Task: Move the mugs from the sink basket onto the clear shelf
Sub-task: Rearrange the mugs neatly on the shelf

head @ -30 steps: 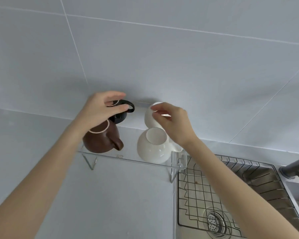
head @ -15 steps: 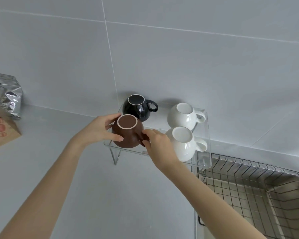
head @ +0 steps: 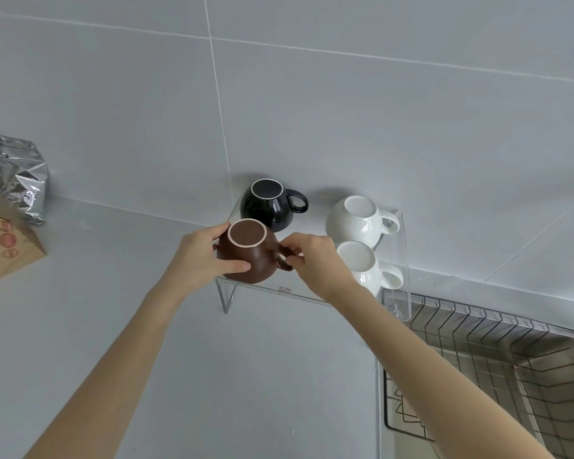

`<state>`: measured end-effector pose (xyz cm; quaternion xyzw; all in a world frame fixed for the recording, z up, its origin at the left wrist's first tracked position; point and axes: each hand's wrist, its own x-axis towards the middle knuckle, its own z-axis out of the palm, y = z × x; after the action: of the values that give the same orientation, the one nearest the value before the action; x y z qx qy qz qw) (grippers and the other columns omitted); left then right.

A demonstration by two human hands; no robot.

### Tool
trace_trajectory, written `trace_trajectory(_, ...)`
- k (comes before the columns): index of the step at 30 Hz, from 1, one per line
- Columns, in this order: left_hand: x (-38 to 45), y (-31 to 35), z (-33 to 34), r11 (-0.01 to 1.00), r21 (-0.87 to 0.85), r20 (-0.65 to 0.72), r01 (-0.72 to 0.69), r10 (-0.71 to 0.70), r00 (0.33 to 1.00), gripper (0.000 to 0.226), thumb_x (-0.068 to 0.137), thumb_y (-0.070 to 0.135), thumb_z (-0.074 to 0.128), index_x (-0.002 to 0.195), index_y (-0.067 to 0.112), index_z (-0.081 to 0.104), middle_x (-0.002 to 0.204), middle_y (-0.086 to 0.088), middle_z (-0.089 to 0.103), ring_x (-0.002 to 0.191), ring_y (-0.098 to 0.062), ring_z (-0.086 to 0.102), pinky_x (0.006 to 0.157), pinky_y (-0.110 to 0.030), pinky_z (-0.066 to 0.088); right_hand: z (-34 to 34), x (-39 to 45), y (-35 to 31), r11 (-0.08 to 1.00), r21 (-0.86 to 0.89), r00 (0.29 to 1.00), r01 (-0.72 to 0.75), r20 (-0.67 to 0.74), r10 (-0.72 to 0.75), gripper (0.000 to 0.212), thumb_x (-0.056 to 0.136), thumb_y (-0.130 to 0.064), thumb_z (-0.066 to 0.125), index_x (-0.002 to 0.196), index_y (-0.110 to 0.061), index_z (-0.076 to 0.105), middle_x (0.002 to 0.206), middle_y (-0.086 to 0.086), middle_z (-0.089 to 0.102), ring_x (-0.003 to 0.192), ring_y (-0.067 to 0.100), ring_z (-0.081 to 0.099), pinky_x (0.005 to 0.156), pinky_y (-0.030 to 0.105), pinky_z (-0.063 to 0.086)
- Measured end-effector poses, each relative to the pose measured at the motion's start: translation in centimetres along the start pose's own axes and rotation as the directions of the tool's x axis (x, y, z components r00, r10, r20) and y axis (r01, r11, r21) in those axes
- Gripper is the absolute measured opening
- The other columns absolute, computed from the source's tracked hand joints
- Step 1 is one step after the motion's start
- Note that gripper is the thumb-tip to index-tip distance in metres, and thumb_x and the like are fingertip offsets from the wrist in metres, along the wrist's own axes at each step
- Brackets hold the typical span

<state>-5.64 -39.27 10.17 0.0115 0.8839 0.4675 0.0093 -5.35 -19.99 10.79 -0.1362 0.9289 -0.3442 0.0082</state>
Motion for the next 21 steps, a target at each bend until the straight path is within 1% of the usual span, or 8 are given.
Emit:
trace_trajectory(2,-0.4,0.5,0.1,1.0,0.009,-0.022,-0.013,0.014,1.0,0.075,0.057,0.007,0.084,0.125,0.009,0.052,0.108,0.002,0.06,0.103,-0.018,0.056,0.094,-0.028,0.041,-0.3,0.1,0.0,1.0,0.005,1.0,-0.006,0.018,0.006,0.024,0.08,0.006,0.047,0.096,0.0,0.063,0.094,0.019,0.071,0.091,0.034,0.06,0.08,0.043,0.051)
trace_trajectory(4,-0.7,1.0,0.2,1.0,0.014,-0.038,-0.028,0.028,0.999,0.068,0.059,0.005,0.083,0.121,0.009,0.056,0.1,0.004,0.058,0.096,-0.017,0.054,0.088,-0.026,0.039,-0.3,0.2,0.1,1.0,0.004,1.0,-0.004,0.021,0.004,0.025,0.08,0.006,0.046,0.097,-0.001,0.063,0.095,0.019,0.07,0.092,0.034,0.06,0.08,0.043,0.051)
trace_trajectory(12,-1.1,1.3,0.5,1.0,0.023,-0.082,-0.021,0.023,0.996,0.064,0.059,0.006,0.083,0.119,0.01,0.058,0.088,0.013,0.055,0.092,-0.016,0.052,0.085,-0.025,0.038,0.0,0.2,0.3,0.999,-0.039,1.0,0.01,0.001,-0.01,0.028,0.083,0.004,0.045,0.104,-0.005,0.062,0.102,0.018,0.068,0.096,0.035,0.057,0.081,0.045,0.05)
trace_trajectory(13,-1.1,1.4,0.6,1.0,0.019,-0.081,-0.018,0.019,0.997,0.065,0.059,0.006,0.083,0.119,0.01,0.058,0.088,0.013,0.055,0.092,-0.016,0.052,0.085,-0.025,0.038,0.0,0.2,0.3,0.999,-0.042,1.0,0.012,0.0,-0.012,0.029,0.083,0.005,0.044,0.104,-0.004,0.062,0.102,0.018,0.068,0.096,0.035,0.057,0.081,0.045,0.05)
trace_trajectory(16,-1.0,1.1,0.5,1.0,0.011,-0.072,-0.005,0.006,0.997,0.068,0.058,0.007,0.083,0.121,0.011,0.057,0.097,0.005,0.058,0.096,-0.018,0.055,0.088,-0.026,0.04,0.0,0.2,0.4,0.998,-0.065,1.0,0.021,0.006,-0.02,0.028,0.083,0.004,0.044,0.104,-0.004,0.061,0.102,0.017,0.068,0.096,0.035,0.057,0.08,0.044,0.05)
trace_trajectory(17,-0.8,1.0,0.3,1.0,0.011,-0.056,0.005,-0.005,0.998,0.069,0.058,0.008,0.083,0.122,0.011,0.056,0.101,0.003,0.06,0.1,-0.019,0.057,0.091,-0.027,0.041,-0.1,0.2,0.4,0.997,-0.077,1.0,0.024,0.013,-0.023,0.027,0.084,0.003,0.045,0.104,-0.003,0.061,0.102,0.017,0.068,0.095,0.035,0.057,0.08,0.043,0.05)
trace_trajectory(19,-0.1,1.0,-0.5,0.999,0.036,0.001,0.038,-0.038,0.999,0.068,0.061,0.015,0.083,0.123,0.013,0.056,0.115,-0.001,0.064,0.114,-0.02,0.056,0.099,-0.03,0.041,-0.3,0.3,0.3,0.995,-0.096,0.999,0.026,0.048,-0.021,0.022,0.085,-0.002,0.048,0.104,-0.004,0.059,0.102,0.016,0.067,0.095,0.035,0.056,0.079,0.042,0.049)
trace_trajectory(21,1.1,1.3,-1.7,0.995,0.059,0.046,0.075,-0.078,0.996,0.064,0.066,0.025,0.079,0.124,0.014,0.055,0.126,-0.001,0.06,0.121,-0.017,0.053,0.102,-0.03,0.039,-0.9,0.6,0.3,0.994,-0.101,0.996,0.031,0.088,-0.022,0.023,0.086,-0.008,0.05,0.107,-0.006,0.058,0.106,0.016,0.065,0.099,0.033,0.056,0.083,0.042,0.048)
